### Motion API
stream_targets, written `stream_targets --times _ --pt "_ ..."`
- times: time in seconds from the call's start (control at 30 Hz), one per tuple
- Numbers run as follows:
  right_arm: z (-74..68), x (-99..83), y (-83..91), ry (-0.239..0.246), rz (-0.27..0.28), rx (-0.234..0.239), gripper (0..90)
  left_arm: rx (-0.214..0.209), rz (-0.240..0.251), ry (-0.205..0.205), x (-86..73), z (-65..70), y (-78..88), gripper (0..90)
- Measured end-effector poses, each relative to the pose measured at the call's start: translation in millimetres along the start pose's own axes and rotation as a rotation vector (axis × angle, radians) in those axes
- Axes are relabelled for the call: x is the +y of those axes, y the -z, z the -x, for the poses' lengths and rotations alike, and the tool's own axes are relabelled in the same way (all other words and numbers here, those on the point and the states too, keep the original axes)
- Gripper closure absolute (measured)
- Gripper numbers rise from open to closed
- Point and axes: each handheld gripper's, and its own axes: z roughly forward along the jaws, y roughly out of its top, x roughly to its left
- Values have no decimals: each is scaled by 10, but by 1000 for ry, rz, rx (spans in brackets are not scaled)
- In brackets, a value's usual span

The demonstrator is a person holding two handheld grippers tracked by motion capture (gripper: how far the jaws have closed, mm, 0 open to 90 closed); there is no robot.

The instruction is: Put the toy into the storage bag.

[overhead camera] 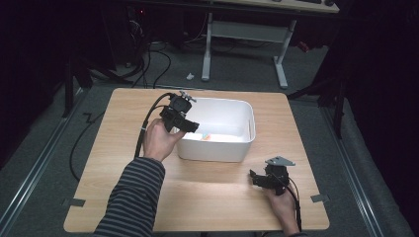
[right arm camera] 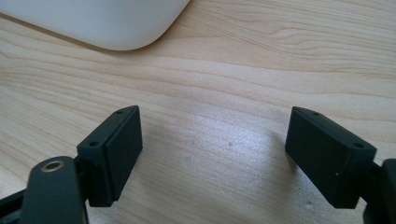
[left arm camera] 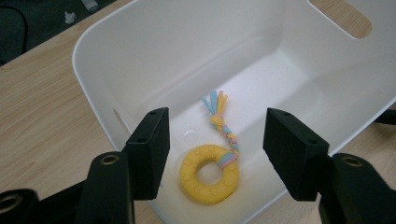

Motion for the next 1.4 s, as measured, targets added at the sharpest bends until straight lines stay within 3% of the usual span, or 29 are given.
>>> stream_targets --times 0.37,1.0,1.4 --pt "0 0 0 0 0 0 190 20 41 29 -140 -97 217 417" --pt "-4 -4 4 3 0 1 190 67 99 89 -546 -343 558 412" --pt "-6 -5 5 2 0 2 190 68 117 130 -779 -402 645 409"
